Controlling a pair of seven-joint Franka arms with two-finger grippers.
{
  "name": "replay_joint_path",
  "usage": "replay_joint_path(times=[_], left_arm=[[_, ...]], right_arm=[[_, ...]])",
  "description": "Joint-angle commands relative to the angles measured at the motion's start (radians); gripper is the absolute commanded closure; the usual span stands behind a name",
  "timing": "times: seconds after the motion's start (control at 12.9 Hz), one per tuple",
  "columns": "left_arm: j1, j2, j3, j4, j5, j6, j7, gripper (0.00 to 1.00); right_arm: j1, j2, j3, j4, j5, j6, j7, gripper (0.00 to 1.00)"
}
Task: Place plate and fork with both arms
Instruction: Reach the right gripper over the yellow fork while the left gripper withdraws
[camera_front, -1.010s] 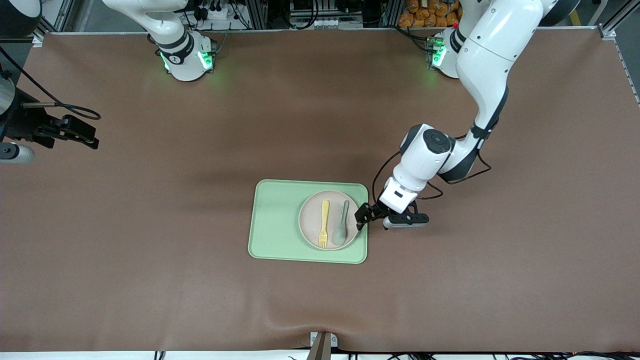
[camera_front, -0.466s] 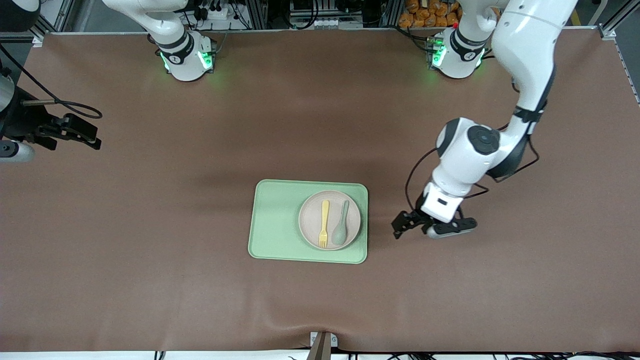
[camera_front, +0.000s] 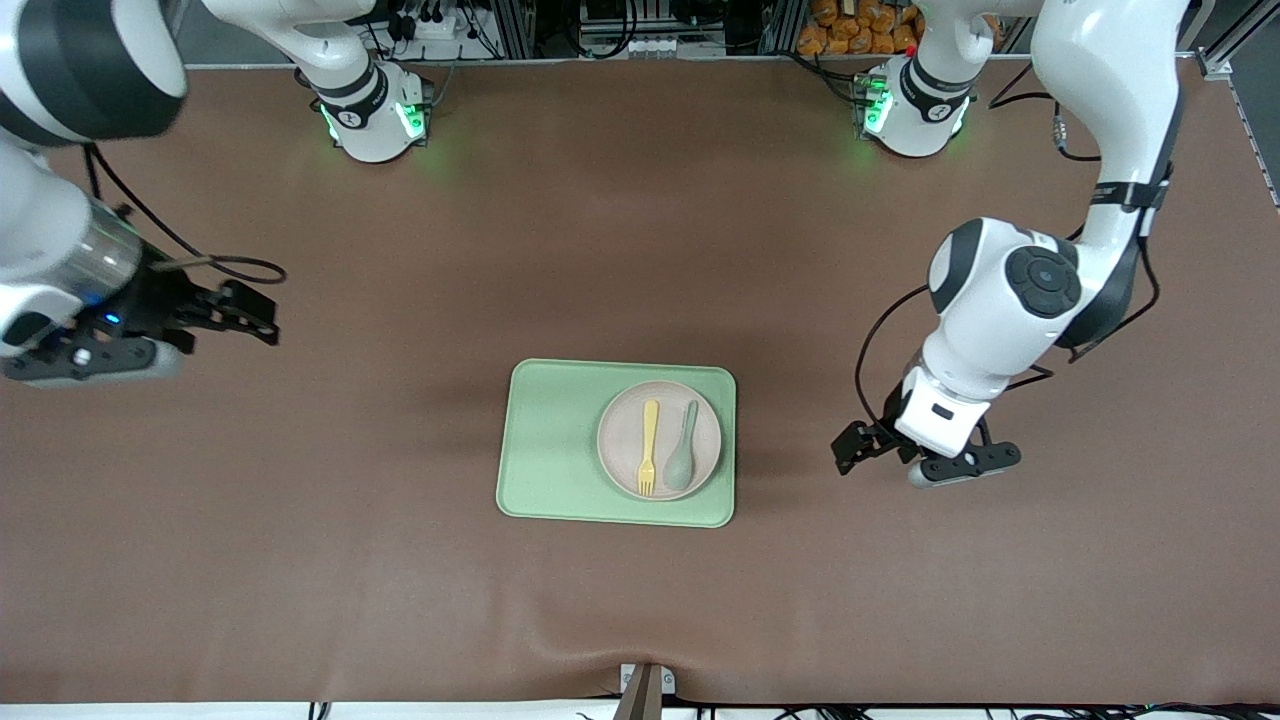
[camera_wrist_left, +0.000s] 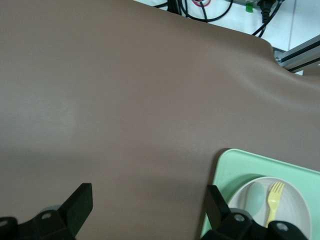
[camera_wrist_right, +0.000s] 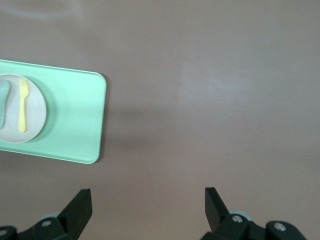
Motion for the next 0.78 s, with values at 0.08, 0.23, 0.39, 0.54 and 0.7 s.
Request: replay_joint_path(times=[0.08, 0.23, 0.39, 0.54, 0.7], left_arm=[[0.033, -0.071, -0.008, 0.023, 0.021, -0.159, 0.080, 0.00], [0.041, -0.070, -0.008, 0.107, 0.020, -0.307, 0.124, 0.00], [0.042, -0.071, -0.008, 0.176, 0.017, -0.442, 0.168, 0.00], [0.056, -0.088, -0.006, 0.204, 0.015, -0.524, 0.185, 0.00], [0.062, -0.128, -0.006, 0.204, 0.011, -0.575, 0.186, 0.00]], right_arm=[[0.058, 0.140, -0.001, 0.095, 0.037, 0.050, 0.014, 0.00], [0.123, 0.211, -0.003, 0.127, 0.029, 0.109, 0.126, 0.00], [0.175, 0.271, -0.001, 0.134, 0.029, 0.210, 0.218, 0.00], [0.247, 0.332, -0.007, 0.134, 0.022, 0.278, 0.308, 0.00], [0.298, 0.404, -0.008, 0.155, -0.003, 0.370, 0.416, 0.00]])
